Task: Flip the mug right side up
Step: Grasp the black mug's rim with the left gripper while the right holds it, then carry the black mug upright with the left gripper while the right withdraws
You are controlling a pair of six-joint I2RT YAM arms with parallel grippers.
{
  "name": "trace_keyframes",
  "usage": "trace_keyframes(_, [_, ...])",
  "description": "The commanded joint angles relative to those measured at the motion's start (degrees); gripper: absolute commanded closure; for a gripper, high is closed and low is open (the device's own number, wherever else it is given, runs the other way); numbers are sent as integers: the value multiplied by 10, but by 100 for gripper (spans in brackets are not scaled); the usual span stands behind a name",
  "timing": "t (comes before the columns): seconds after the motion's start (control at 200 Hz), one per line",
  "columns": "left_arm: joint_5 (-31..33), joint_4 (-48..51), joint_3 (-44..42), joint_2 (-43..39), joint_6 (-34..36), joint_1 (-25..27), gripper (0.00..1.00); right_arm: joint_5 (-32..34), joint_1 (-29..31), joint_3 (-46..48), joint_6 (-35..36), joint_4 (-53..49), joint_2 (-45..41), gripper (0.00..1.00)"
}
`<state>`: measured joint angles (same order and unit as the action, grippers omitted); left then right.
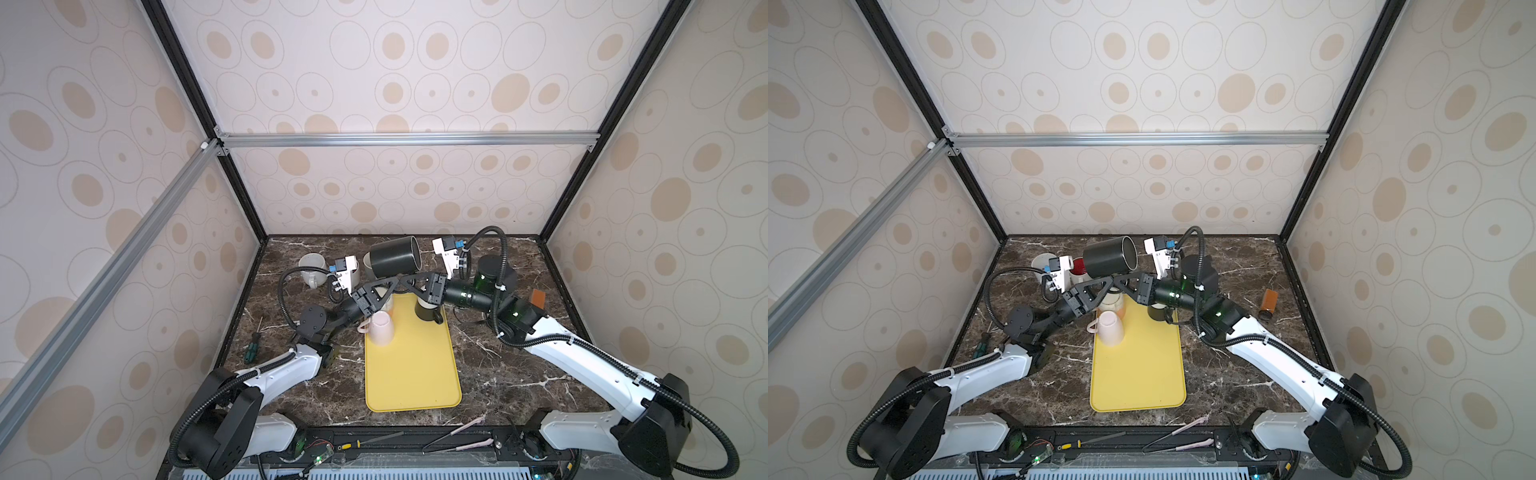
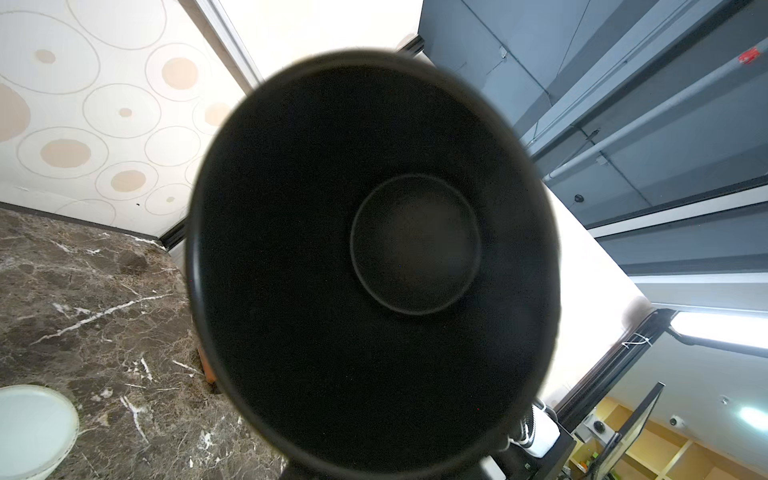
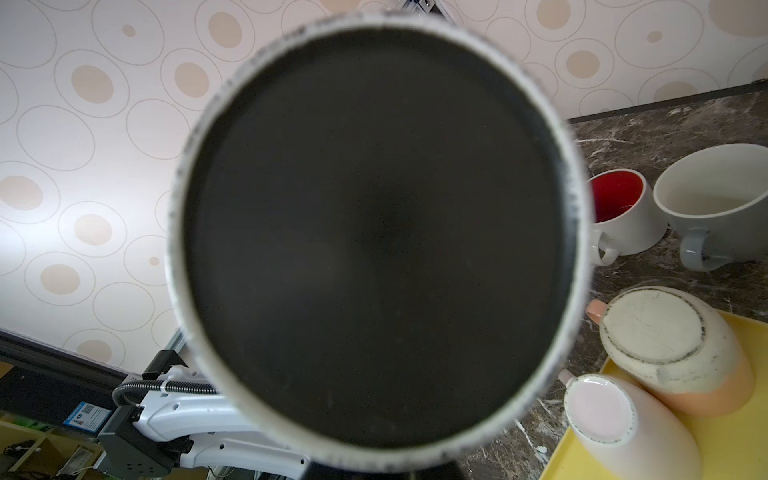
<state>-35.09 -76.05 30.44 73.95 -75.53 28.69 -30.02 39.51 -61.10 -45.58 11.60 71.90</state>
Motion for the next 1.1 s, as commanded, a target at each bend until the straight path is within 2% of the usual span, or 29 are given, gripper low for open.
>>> trace_keyframes(0.0, [-12, -30, 25, 6, -11, -1, 78, -17, -1, -13, 13, 59, -3, 100])
trace_keyframes(0.13, [-18, -32, 28, 10, -14, 0, 100, -11, -1, -13, 22, 52, -1, 100])
trace_keyframes(0.325, [-11, -27, 24, 7, -7, 0, 100, -9, -1, -19, 36, 38, 9, 100])
trace_keyframes(0.59, [8, -44, 31, 13, -8, -4, 100, -12, -1, -23, 57, 4, 12, 71])
trace_keyframes(0.775, [-5, -56, 86, 51, -24, -17, 100, -20, -1, -30, 89, -60, -2, 54])
trace_keyframes(0.98, [-6, -92, 125, 104, -51, -21, 100, -3, -3, -8, 106, -91, -31, 45])
trace_keyframes(1.095, [-7, -35, 162, 120, -25, -33, 100, 13, -5, 9, 119, -129, -64, 45])
